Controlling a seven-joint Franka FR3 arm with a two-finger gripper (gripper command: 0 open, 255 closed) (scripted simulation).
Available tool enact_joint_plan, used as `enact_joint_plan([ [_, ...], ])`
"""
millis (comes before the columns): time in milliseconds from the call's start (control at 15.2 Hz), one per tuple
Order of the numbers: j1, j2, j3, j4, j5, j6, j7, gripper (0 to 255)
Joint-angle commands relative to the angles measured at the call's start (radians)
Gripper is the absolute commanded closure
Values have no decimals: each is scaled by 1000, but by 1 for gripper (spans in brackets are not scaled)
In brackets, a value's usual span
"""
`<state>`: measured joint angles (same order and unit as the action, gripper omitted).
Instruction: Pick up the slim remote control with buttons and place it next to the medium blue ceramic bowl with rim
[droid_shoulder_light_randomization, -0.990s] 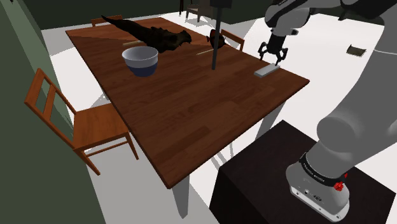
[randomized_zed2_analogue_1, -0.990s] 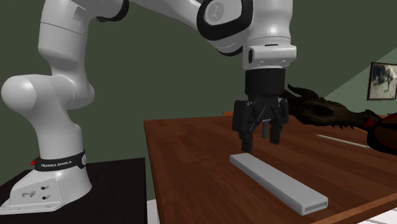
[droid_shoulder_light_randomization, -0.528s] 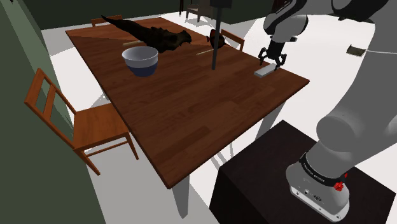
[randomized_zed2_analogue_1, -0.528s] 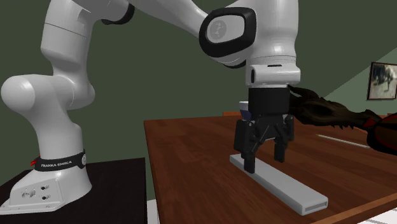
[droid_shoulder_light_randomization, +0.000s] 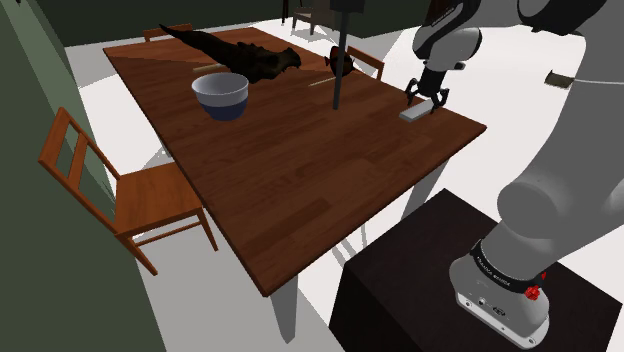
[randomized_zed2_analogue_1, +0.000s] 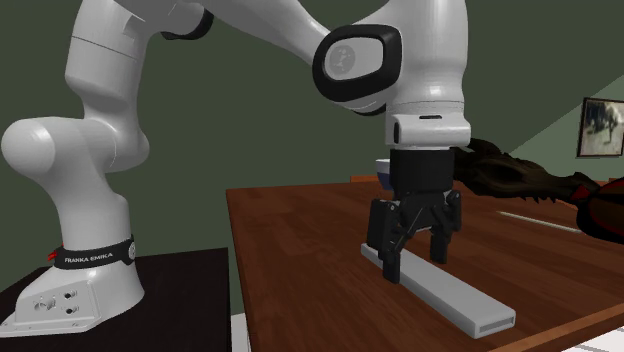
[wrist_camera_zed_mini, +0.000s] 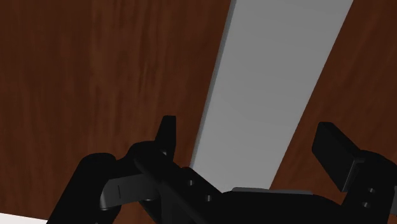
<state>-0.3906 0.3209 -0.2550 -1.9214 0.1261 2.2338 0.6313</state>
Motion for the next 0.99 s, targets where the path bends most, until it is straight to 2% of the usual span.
enact_joint_plan([
  [0,0,0,0,0,0,0,0,0],
  [66,0,0,0,0,0,0,0,255],
  [660,0,0,0,0,0,0,0,255],
  [924,3,-28,-4,19,-11,-45,8,255],
])
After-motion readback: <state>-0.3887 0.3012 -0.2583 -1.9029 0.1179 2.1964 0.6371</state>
